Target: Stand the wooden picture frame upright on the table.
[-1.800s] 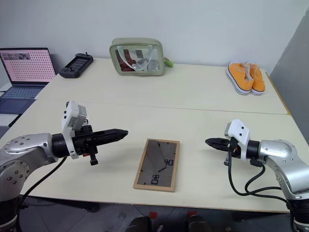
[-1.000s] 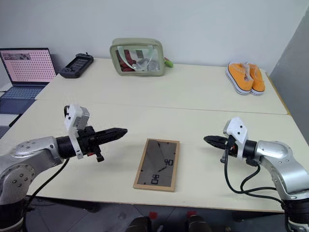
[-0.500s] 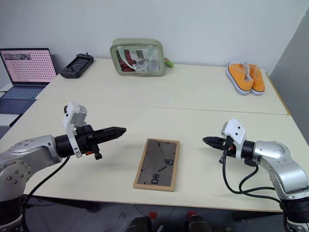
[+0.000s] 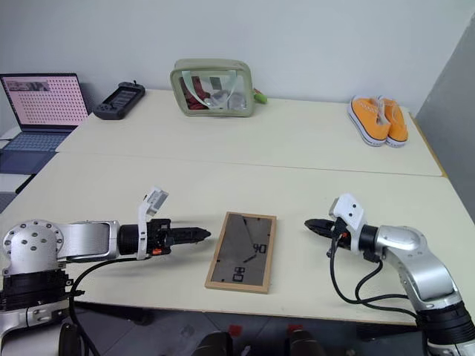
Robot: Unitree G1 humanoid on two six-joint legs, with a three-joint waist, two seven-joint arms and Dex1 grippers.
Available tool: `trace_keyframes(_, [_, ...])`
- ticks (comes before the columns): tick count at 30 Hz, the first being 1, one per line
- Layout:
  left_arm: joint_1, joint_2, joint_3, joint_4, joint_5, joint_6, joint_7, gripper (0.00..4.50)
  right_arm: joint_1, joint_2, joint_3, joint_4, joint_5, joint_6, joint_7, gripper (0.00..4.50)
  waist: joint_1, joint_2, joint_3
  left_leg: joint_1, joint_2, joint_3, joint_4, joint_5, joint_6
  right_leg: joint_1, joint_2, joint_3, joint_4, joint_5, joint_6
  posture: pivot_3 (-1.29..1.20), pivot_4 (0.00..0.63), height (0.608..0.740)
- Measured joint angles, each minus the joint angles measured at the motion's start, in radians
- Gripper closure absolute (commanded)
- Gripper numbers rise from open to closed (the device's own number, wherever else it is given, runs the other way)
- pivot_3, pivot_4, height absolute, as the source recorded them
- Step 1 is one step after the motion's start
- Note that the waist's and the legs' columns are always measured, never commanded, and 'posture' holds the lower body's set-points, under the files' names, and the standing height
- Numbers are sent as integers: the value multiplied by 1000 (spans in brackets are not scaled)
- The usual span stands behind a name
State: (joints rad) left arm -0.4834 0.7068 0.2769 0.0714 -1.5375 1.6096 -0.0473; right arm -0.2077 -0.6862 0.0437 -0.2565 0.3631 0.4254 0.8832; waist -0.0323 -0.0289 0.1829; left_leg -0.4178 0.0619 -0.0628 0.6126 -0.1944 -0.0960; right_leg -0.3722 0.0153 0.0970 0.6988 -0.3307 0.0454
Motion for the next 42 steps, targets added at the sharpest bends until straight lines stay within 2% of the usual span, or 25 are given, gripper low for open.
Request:
trace_keyframes(7, [53, 155, -141, 3, -178, -5, 80, 4460, 27, 1, 0, -9, -29, -6, -19, 4500, -1, 0, 0, 1, 0, 0, 0, 0, 0, 0, 0, 0, 0, 0, 0, 0, 150, 740])
trace_keyframes(13, [61, 245, -274, -8, -313, -80, 126, 4460, 18, 37, 41, 26, -79, -46, -35, 4500, 0, 0, 0, 1, 0, 1, 0, 0, 0, 0, 0, 1, 0, 0, 0, 0, 150, 740])
trace_keyframes(20, [59, 277, -378, -30, -400, -175, 168, 4460, -11, 92, 76, 48, -111, -54, -57, 4500, 1, 0, 0, 0, 0, 1, 0, 0, 0, 0, 0, 0, 0, 0, 0, 0, 150, 740])
trace_keyframes(33, [60, 293, -381, -32, -413, -272, 214, 4460, -9, 83, 74, 48, -110, -56, -57, 4500, 1, 0, 0, 1, 0, 1, 0, 0, 0, 0, 0, 1, 0, 0, 0, 0, 150, 740])
trace_keyframes(42, [75, 291, -390, -70, -413, -292, 236, 2728, -9, 81, 74, 48, -108, -56, -57, 4500, 1, 0, 0, 1, 0, 1, 0, 0, 0, 0, 0, 1, 0, 0, 0, 0, 150, 740])
